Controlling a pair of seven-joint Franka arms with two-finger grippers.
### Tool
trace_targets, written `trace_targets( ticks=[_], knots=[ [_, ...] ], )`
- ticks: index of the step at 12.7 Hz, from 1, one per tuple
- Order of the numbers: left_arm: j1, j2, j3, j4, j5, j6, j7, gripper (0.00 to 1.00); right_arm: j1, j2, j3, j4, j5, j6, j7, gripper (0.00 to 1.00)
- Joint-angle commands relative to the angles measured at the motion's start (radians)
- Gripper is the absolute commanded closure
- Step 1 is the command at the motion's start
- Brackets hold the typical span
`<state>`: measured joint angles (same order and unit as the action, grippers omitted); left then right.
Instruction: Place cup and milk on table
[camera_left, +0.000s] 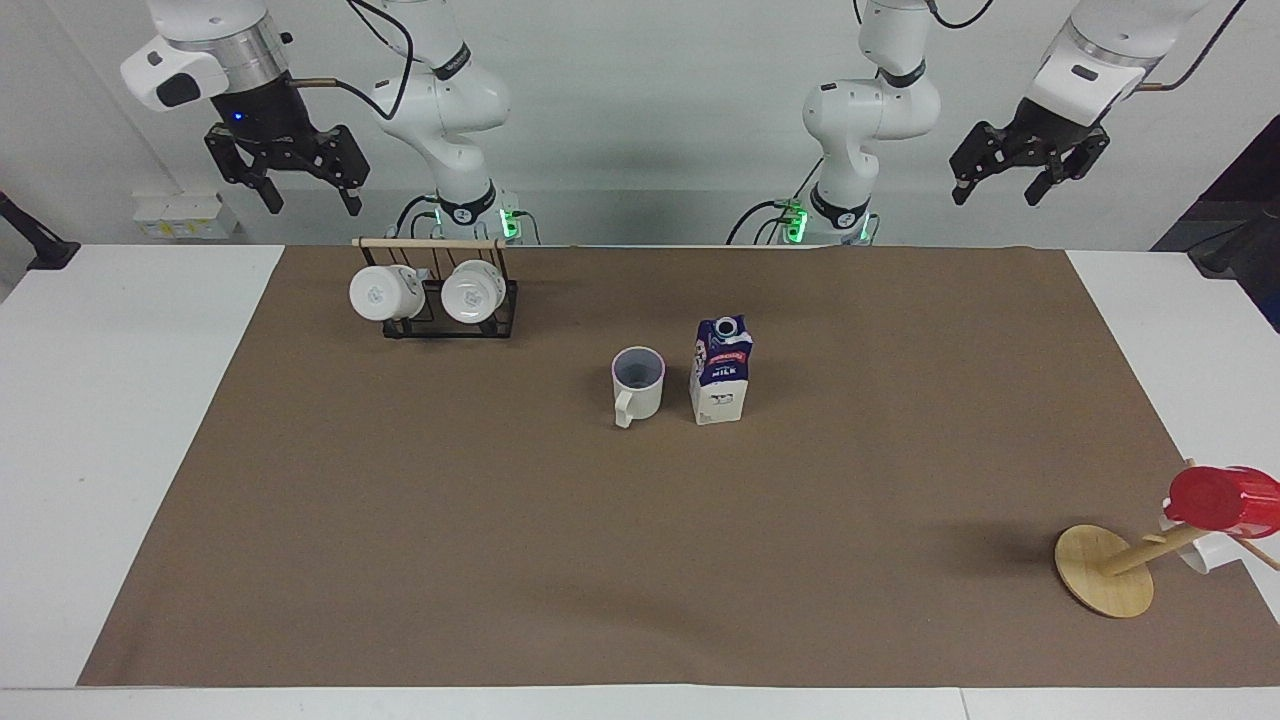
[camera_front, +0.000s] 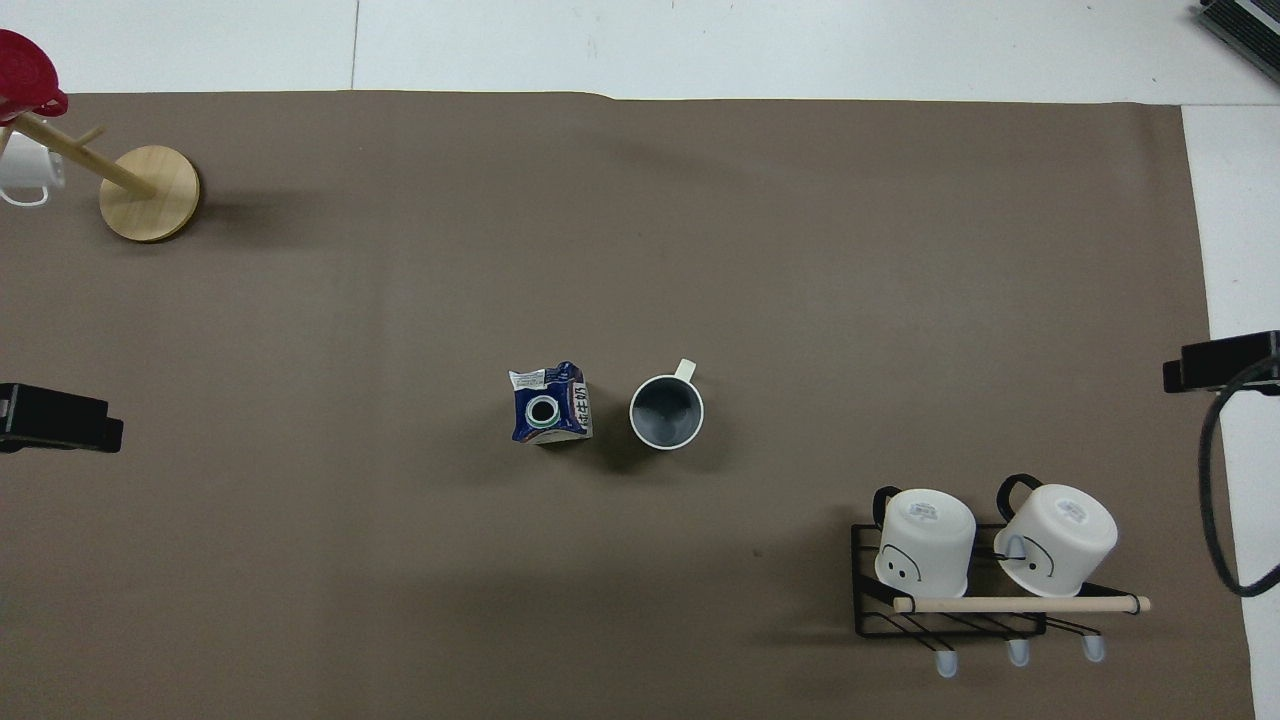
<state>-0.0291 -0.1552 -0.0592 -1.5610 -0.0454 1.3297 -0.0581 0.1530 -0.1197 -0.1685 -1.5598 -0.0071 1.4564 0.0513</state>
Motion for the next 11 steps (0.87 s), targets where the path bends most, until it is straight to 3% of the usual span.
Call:
trace_targets(
  ticks=[1, 11],
  knots=[
    [0.005, -0.023, -0.002, -0.027, 0.001, -0.003, 0.014, 0.00, -0.006, -0.009, 0.001, -0.003, 0.004, -0.005, 0.007, 0.00],
    [0.006, -0.023, -0.002, -0.027, 0.001, 0.005, 0.015, 0.00, -0.006, -0.009, 0.001, -0.003, 0.004, -0.007, 0.007, 0.00]
  ],
)
